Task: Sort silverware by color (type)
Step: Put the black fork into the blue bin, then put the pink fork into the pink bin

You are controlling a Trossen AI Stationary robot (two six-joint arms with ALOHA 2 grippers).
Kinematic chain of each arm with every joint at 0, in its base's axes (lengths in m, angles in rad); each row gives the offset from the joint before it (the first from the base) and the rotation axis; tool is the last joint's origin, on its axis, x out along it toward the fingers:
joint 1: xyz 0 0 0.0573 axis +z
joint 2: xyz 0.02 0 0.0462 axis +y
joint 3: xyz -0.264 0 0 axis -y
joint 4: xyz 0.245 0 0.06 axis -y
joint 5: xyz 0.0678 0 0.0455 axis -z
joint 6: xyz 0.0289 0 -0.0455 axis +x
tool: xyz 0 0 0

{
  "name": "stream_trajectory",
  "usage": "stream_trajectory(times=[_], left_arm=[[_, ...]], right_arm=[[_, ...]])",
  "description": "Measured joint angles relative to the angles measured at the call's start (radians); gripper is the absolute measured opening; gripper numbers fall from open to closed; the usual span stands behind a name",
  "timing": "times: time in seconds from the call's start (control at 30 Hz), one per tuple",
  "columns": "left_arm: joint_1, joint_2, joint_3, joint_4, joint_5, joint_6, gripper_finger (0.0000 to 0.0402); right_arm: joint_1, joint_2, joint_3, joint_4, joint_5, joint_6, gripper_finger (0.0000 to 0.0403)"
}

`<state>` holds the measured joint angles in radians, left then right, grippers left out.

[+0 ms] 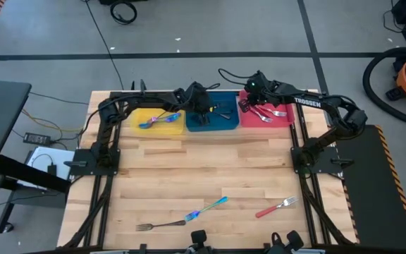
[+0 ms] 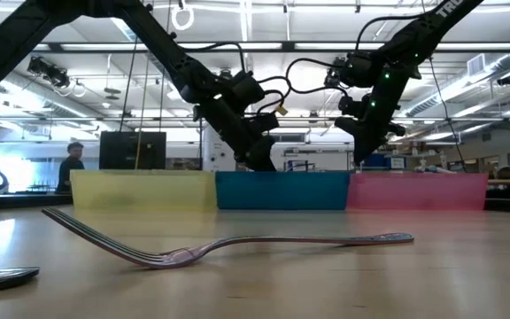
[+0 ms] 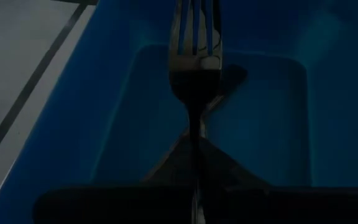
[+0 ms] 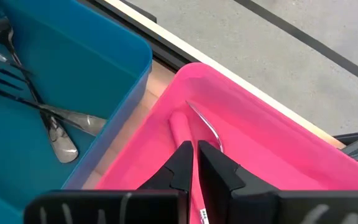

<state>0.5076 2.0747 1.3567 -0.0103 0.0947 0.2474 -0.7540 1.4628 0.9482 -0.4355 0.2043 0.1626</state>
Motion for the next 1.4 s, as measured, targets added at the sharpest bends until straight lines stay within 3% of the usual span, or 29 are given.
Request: stream_trajectory(times=[0.27,0.4,0.63,0.77,0.97,1.2,1.4], left_arm=[[-0.003,0.002,0.02,-0.006,0.0,0.001,0.0072],[-0.011,0.002,0.086,-0.068,0.0,0.0,0.0103],[-0.034,0.002,0.287,-0.373,0.0,0.001,0.0116],[-0.048,0.001,0.377,-0.545,0.011,0.008,0.0116],[-0.054,-0.03,0.393,-0.665,0.129,0.027,0.0116],[-0.075,-0.087,0.386,-0.757,0.149,-0.014,0.0117],[-0.156,-0.1,0.386,-0.778,0.154,-0.004,0.0117]], right_arm=[[0.0,0.0,0.0,-0.002,-0.045,-0.035,0.0032],[0.0,0.0,0.0,-0.01,-0.111,-0.035,0.0032],[0.002,0.0,0.0,-0.075,-0.388,0.019,0.0032],[0.048,-0.007,0.0,-0.214,-0.544,0.02,0.0032],[0.242,-0.106,0.0,-0.372,-0.488,0.068,0.0032],[0.474,-0.257,0.0,-0.446,-0.394,0.278,0.0032],[0.667,-0.299,0.0,-0.578,-0.387,0.514,0.0032]])
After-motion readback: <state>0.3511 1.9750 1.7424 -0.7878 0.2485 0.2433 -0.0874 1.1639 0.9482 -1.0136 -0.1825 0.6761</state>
